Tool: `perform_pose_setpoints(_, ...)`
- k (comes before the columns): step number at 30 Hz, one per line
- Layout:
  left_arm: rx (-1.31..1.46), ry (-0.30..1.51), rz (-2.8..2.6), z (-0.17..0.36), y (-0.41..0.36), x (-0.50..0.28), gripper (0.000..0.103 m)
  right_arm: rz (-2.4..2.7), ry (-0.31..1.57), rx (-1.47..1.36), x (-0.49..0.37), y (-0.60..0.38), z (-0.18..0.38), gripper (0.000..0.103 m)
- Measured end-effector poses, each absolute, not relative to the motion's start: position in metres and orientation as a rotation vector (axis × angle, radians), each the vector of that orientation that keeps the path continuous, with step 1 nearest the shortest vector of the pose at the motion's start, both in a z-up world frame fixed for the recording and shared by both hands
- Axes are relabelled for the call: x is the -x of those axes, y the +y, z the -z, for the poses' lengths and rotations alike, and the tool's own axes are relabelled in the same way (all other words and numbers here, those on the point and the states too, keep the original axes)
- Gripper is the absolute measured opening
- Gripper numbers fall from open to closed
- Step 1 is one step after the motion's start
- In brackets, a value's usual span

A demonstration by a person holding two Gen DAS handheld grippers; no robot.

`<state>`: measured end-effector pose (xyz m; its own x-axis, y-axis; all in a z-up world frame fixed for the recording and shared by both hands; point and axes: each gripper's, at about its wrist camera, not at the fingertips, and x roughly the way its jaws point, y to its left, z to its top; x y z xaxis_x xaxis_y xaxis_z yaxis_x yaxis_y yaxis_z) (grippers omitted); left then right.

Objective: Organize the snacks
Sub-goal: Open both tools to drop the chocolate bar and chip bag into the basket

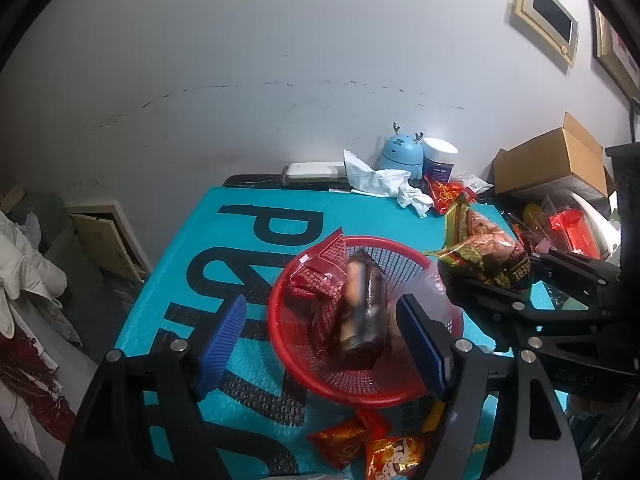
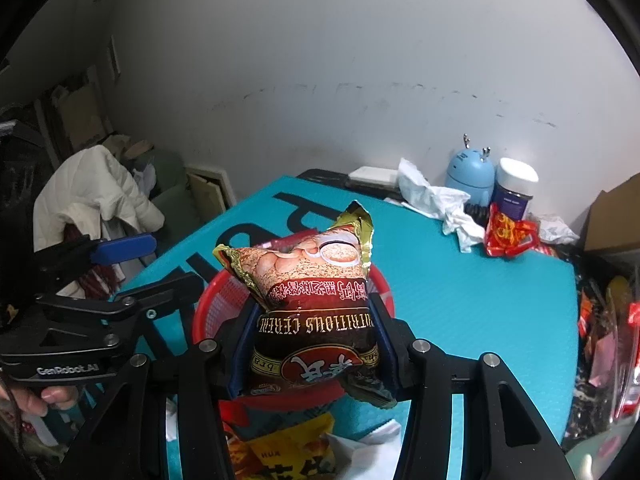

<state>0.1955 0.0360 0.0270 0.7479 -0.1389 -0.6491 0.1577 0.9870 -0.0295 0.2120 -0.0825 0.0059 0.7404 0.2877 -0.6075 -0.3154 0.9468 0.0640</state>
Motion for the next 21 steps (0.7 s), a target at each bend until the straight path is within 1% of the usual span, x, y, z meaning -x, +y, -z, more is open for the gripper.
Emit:
perform_pose_setpoints(9, -0.019, 0.724, 0.138, -0.022, 0.045, -0.193, 0.077, -0.350, 0.688, 0.060, -0.221, -0.071, 0.011, 0.051)
perform_pose_setpoints(21, -0.011, 0.722, 0.119, -0.024, 0.052, -0.185, 0.077, -0.367, 0.678, 0.078, -0.214, -0.062, 0.008, 0.051)
